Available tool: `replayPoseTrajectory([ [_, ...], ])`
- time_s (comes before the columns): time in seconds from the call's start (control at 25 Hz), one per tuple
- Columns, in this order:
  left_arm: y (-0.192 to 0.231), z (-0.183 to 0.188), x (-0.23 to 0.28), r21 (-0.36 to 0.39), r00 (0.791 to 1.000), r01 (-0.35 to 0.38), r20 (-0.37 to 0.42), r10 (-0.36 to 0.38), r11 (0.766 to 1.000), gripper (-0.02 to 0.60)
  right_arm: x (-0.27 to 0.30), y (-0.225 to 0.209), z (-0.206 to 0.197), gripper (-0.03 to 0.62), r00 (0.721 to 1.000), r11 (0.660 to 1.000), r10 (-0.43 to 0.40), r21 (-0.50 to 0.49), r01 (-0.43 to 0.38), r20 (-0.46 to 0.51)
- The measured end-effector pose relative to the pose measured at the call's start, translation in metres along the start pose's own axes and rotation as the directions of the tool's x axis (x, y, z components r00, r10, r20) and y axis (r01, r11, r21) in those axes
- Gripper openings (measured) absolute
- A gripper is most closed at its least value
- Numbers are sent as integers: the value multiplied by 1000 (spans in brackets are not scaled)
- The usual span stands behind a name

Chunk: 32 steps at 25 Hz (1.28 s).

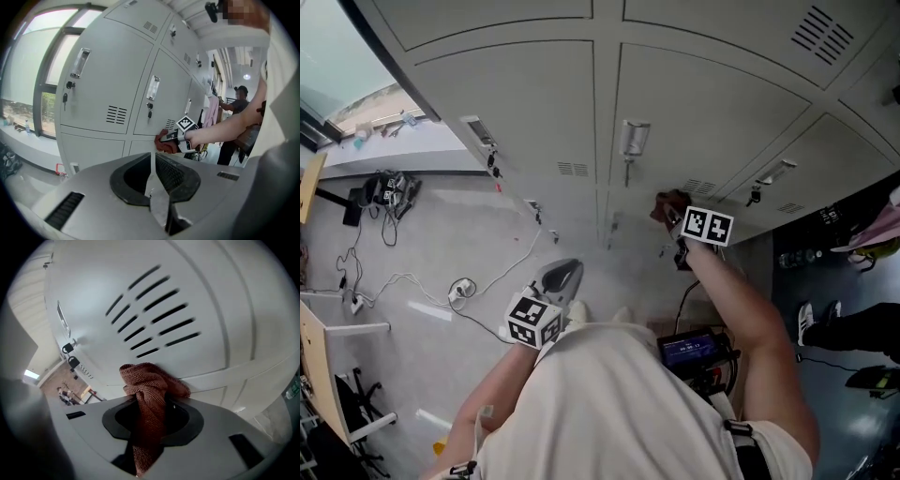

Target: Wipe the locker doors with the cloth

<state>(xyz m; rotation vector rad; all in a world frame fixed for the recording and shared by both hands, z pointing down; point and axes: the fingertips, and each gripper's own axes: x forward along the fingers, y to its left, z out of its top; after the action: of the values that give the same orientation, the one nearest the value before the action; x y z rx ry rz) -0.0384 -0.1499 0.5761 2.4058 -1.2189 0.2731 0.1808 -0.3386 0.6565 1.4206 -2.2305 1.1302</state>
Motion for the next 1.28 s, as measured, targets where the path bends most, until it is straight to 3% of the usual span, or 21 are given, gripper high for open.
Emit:
replayPoseTrajectory([
  [0.28, 14, -7, -33, -48, 991, -131, 23, 132, 990, 35, 59, 105, -19, 115, 966, 973, 219, -43, -227, -140],
  [0.48, 13, -21, -56, -83, 977, -212, 8, 214, 974, 35, 76, 157, -15, 115, 927, 931, 363, -2, -365, -94],
  [0.68, -5, -35, -66, -83, 975, -223, -38, 220, 971, 35, 58, 184, -18, 115, 862, 862, 504, -27, -506, -56],
  [0.84, -9, -48, -73, -78, 975, -216, -79, 210, 973, 35, 36, 177, -40, 115, 839, 839, 535, -60, -542, -94],
  [0.96, -8, -50, -70, -65, 980, -184, -82, 179, 981, 35, 13, 162, -47, 115, 846, 838, 529, -113, -533, -71],
  [1.16, -14, -39, -59, -26, 997, -61, -47, 59, 998, 35, -51, 132, -61, 115, 865, 844, 502, -213, -493, -10],
  [1.28, -13, -31, -54, 8, 1000, 25, -17, -25, 1000, 35, -96, 106, -62, 115, 883, 872, 460, -237, -429, 95],
])
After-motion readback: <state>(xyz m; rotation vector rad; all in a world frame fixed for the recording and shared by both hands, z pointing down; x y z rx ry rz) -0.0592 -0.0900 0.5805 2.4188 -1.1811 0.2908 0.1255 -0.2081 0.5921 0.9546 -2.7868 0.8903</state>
